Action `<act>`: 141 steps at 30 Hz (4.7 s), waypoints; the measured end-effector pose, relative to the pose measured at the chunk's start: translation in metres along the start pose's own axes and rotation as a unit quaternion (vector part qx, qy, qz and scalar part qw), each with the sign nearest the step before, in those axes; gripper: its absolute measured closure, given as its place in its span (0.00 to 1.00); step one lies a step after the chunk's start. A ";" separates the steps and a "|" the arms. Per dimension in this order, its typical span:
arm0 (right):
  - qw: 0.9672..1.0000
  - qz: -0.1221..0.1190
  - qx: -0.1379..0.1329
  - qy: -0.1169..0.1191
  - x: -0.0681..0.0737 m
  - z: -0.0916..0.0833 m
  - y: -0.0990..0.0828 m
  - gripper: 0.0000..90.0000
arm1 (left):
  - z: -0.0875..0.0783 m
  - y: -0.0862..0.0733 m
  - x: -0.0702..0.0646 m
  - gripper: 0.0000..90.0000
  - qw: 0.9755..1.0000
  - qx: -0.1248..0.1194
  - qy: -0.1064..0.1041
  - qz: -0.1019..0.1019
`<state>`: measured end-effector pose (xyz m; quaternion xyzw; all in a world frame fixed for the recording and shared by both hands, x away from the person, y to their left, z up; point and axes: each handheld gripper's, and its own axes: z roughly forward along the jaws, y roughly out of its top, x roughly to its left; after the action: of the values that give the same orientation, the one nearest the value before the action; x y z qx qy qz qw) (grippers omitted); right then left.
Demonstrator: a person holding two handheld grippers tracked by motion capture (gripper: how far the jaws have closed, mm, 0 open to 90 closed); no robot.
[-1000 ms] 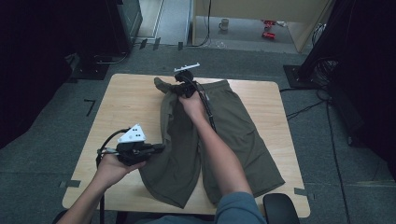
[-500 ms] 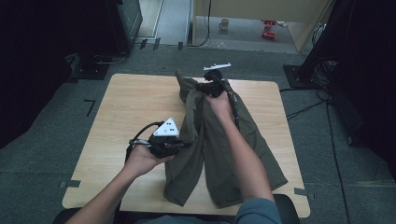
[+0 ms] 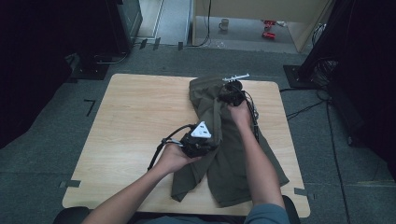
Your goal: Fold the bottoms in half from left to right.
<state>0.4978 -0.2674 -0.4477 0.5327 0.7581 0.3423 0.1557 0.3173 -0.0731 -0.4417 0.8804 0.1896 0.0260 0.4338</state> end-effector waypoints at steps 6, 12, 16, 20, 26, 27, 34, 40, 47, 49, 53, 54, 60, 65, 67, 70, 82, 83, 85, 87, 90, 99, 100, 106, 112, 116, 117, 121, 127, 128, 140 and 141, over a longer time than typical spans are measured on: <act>1.000 0.012 0.021 -0.010 -0.012 0.015 -0.019 0.97 | 0.040 -0.015 -0.002 1.00 0.999 0.032 -0.009 -0.009; 0.998 0.013 0.054 -0.018 -0.018 0.027 -0.029 0.97 | 0.059 -0.024 0.000 1.00 0.998 0.060 -0.003 -0.009; 0.998 0.021 0.058 -0.013 -0.020 0.030 -0.032 0.97 | 0.062 -0.031 0.006 1.00 0.997 0.070 -0.006 -0.015; 0.999 0.005 0.046 -0.023 -0.018 0.031 -0.037 0.97 | 0.060 -0.033 0.011 1.00 0.997 0.076 -0.006 -0.014; 0.999 -0.005 0.039 -0.032 -0.015 0.032 -0.040 0.97 | 0.050 -0.040 0.020 1.00 0.997 0.077 -0.003 -0.011; 0.999 -0.011 0.039 -0.036 -0.013 0.033 -0.040 0.97 | 0.048 -0.041 0.021 1.00 0.997 0.077 -0.002 -0.013; 0.999 -0.009 0.031 -0.036 -0.006 0.036 -0.040 0.97 | 0.026 -0.054 0.041 1.00 0.996 0.082 0.010 -0.026; 0.999 0.008 0.018 -0.026 0.001 0.040 -0.041 0.97 | 0.005 -0.065 0.057 1.00 0.995 0.087 0.028 -0.035; 1.000 -0.003 0.013 -0.018 0.014 0.045 -0.040 0.97 | -0.023 -0.083 0.080 1.00 0.993 0.088 0.054 -0.060; 1.000 -0.006 0.012 -0.017 0.018 0.046 -0.039 0.97 | -0.030 -0.088 0.085 1.00 0.992 0.085 0.061 -0.063; 1.000 -0.002 0.007 -0.011 0.021 0.049 -0.038 0.97 | -0.044 -0.097 0.098 1.00 0.991 0.080 0.078 -0.079; 1.000 -0.002 0.007 -0.010 0.022 0.050 -0.038 0.97 | -0.047 -0.098 0.100 1.00 0.990 0.083 0.080 -0.077; 1.000 -0.004 0.004 -0.007 0.036 0.056 -0.034 0.97 | -0.065 -0.106 0.115 1.00 0.985 0.098 0.113 -0.086; 1.000 -0.005 0.000 0.002 0.051 0.062 -0.032 0.97 | -0.081 -0.116 0.131 1.00 0.982 0.094 0.123 -0.111; 1.000 -0.011 0.001 0.006 0.055 0.063 -0.031 0.97 | -0.086 -0.120 0.137 1.00 0.980 0.089 0.129 -0.124; 1.000 -0.017 0.002 0.008 0.059 0.065 -0.031 0.97 | -0.089 -0.122 0.138 1.00 0.979 0.085 0.132 -0.128; 0.999 0.008 0.000 0.037 0.052 0.046 -0.015 0.97 | -0.127 -0.092 0.110 1.00 0.985 0.048 0.121 -0.114; 0.999 0.004 -0.003 0.038 0.052 0.044 -0.013 0.97 | -0.131 -0.087 0.106 1.00 0.985 0.047 0.121 -0.109; 0.999 -0.007 -0.009 0.036 0.054 0.037 -0.007 0.97 | -0.138 -0.078 0.099 1.00 0.987 0.042 0.117 -0.102; 0.999 -0.015 -0.014 0.033 0.054 0.032 -0.002 0.97 | -0.142 -0.068 0.091 1.00 0.989 0.036 0.112 -0.094; 0.999 -0.019 -0.030 0.032 0.053 0.024 0.003 0.97 | -0.149 -0.051 0.078 1.00 0.992 0.024 0.105 -0.073; 0.999 -0.018 -0.038 0.031 0.043 0.000 0.018 0.97 | -0.144 -0.003 0.041 1.00 0.998 -0.005 0.052 -0.039; 0.999 -0.020 -0.038 0.029 0.041 -0.002 0.019 0.97 | -0.141 0.001 0.037 1.00 0.998 -0.009 0.046 -0.039; 1.000 -0.024 -0.012 0.010 0.029 -0.003 0.015 0.97 | -0.104 0.016 0.020 1.00 0.999 0.000 0.014 -0.030; 1.000 -0.017 0.013 -0.001 0.016 0.005 0.006 0.96 | -0.065 0.021 0.013 1.00 0.999 0.002 -0.013 -0.035; 1.000 -0.014 0.011 -0.008 0.011 0.009 0.001 0.96 | -0.046 0.021 0.011 1.00 0.999 0.003 -0.023 -0.037; 1.000 -0.014 0.010 -0.009 0.010 0.009 0.000 0.95 | -0.041 0.021 0.011 1.00 0.999 0.002 -0.025 -0.038; 1.000 -0.007 0.013 -0.014 0.004 0.011 -0.005 0.93 | -0.025 0.019 0.007 1.00 0.999 0.004 -0.035 -0.042; 1.000 0.000 0.012 -0.020 -0.003 0.005 -0.012 0.86 | -0.003 0.015 -0.001 0.99 0.998 0.019 -0.039 -0.040; 1.000 0.002 0.012 -0.019 -0.004 0.004 -0.012 0.85 | -0.001 0.015 -0.002 0.97 0.998 0.018 -0.037 -0.038; 1.000 -0.015 -0.016 -0.002 -0.002 -0.029 -0.020 0.91 | -0.021 0.010 0.020 0.83 0.999 0.008 -0.021 -0.038; 1.000 -0.016 -0.017 0.000 0.000 -0.030 -0.023 0.92 | -0.026 0.008 0.026 0.83 0.999 0.006 -0.015 -0.042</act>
<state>0.4641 -0.2825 -0.4418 0.5178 0.7605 0.3529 0.1701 0.3387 -0.0488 -0.4229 0.8744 0.2199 -0.0068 0.4325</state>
